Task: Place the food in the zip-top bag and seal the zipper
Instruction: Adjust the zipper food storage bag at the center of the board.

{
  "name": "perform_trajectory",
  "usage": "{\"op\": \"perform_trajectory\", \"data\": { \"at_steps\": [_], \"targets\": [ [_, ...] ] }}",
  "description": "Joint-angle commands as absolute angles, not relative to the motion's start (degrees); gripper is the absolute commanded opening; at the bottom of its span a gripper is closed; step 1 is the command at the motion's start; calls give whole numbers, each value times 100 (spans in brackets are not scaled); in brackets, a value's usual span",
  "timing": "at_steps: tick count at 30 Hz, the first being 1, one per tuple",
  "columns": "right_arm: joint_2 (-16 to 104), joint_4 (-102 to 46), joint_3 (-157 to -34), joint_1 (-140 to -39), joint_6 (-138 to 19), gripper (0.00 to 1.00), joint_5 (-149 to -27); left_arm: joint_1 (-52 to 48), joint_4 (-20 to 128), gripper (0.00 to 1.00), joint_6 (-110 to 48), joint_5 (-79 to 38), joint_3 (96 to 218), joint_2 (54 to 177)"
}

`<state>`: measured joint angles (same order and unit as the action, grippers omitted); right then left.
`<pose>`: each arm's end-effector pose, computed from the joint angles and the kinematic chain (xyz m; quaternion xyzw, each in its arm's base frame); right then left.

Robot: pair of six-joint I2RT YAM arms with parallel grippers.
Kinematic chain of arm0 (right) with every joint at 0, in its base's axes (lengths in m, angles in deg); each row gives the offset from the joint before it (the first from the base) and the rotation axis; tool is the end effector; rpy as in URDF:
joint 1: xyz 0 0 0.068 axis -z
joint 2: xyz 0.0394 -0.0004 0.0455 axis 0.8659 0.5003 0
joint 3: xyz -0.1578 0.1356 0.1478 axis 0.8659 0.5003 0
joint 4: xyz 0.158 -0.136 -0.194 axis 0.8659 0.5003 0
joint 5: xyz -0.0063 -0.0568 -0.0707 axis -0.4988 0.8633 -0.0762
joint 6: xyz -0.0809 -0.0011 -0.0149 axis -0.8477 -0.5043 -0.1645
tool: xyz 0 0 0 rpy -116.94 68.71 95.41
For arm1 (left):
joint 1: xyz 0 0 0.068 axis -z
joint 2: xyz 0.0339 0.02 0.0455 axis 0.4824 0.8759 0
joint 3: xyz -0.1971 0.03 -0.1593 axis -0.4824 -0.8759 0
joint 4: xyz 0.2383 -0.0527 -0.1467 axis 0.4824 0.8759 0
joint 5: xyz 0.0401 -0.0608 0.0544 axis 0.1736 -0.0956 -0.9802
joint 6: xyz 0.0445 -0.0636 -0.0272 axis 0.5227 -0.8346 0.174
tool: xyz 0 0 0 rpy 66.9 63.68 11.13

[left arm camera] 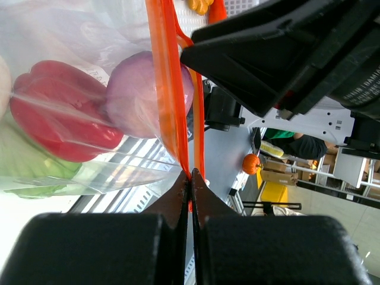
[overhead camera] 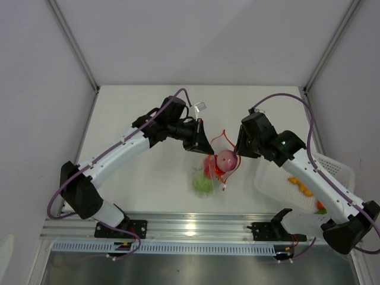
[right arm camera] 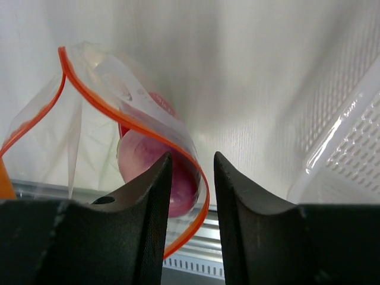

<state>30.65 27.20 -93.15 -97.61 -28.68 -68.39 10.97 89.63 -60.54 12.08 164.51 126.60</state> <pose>0.2320 0.1599 0.3149 0.0366 0.9354 0.1277 0.3277 0.2593 -0.2769 0.3039 0.1328 0.8529 -0.4962 0.0930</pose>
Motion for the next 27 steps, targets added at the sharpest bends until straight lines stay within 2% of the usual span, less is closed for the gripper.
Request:
{"op": "perform_trajectory", "data": {
  "at_steps": [1, 10, 12, 13, 14, 17, 21, 22, 25, 27],
  "targets": [
    [3159, 2222, -9197, -9690, -3195, 37, -6908, 1132, 8901, 1, -6060, 1322, 16465, 12382],
    [3370, 1580, -8802, -9321, -3530, 34, -7390, 1141, 8953, 0, -5998, 1331, 16500, 12364],
    [3309, 1483, -8529, -9277, -3512, 22, -7628, 1132, 8979, 1, -5972, 1314, 16474, 12364],
    [3265, 1413, -8442, -9277, -3443, 5, -7768, 1132, 8980, 1, -5946, 1305, 16457, 12364],
    [3203, 1386, -8362, -9277, -3416, 0, -7813, 1132, 8988, 1, -5928, 1288, 16465, 12381],
    [2992, 1438, -8370, -9277, -3406, 0, -7875, 1123, 8971, 1, -5867, 1008, 16448, 12434],
    [3000, 2061, -9632, -9478, -3372, 0, -7919, 1132, 9383, 1, -5655, 601, 16711, 12636],
    [3105, 2367, -10367, -9775, -3337, 0, -7867, 1158, 9367, 1, -5725, 663, 16677, 12602],
    [3395, 2922, -11512, -10303, -3135, 0, -7419, 1377, 9068, 1, -5840, 690, 16588, 12163],
    [3466, 2985, -11596, -10603, -2942, 0, -7295, 1518, 8989, 1, -5796, 576, 16553, 11969]
  ]
}}
